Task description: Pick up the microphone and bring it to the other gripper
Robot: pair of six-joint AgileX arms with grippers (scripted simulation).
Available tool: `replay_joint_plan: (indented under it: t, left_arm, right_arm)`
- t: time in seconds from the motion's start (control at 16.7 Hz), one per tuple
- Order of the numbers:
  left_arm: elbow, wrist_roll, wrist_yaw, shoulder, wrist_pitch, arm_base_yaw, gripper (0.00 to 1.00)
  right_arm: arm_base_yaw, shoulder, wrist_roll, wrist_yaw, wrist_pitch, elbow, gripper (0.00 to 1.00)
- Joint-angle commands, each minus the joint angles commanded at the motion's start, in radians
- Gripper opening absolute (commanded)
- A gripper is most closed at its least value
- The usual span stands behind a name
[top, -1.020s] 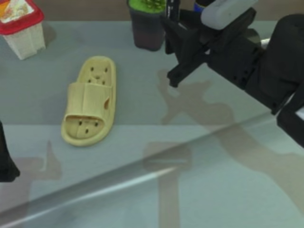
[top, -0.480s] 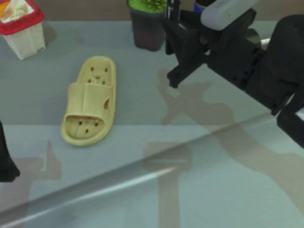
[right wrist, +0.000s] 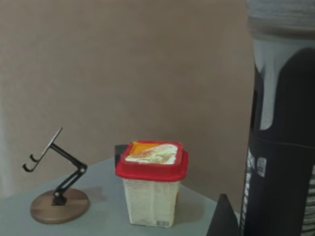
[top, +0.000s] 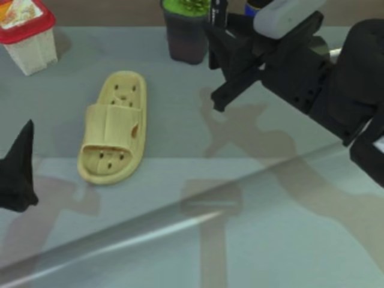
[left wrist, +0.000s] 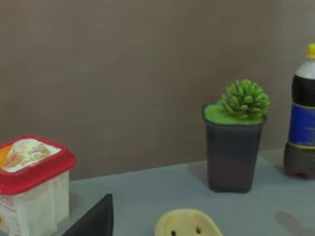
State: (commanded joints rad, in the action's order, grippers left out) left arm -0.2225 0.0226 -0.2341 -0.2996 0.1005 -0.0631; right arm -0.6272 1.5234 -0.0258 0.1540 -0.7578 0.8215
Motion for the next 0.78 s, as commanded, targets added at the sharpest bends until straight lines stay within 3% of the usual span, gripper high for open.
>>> replay_joint_plan:
  t: [0.48,0.78]
  left_arm:
    - [-0.405,0.038,-0.438,-0.675,0.175,-0.115,1.00]
    - [-0.596,0.059,-0.634,-0.948,0.263,-0.166,1.00]
  right_arm:
    - [0.000,0.000,0.000,0.000,0.000,0.000,0.00]
    - [0.000,0.000,0.000,0.000,0.000,0.000,0.00]
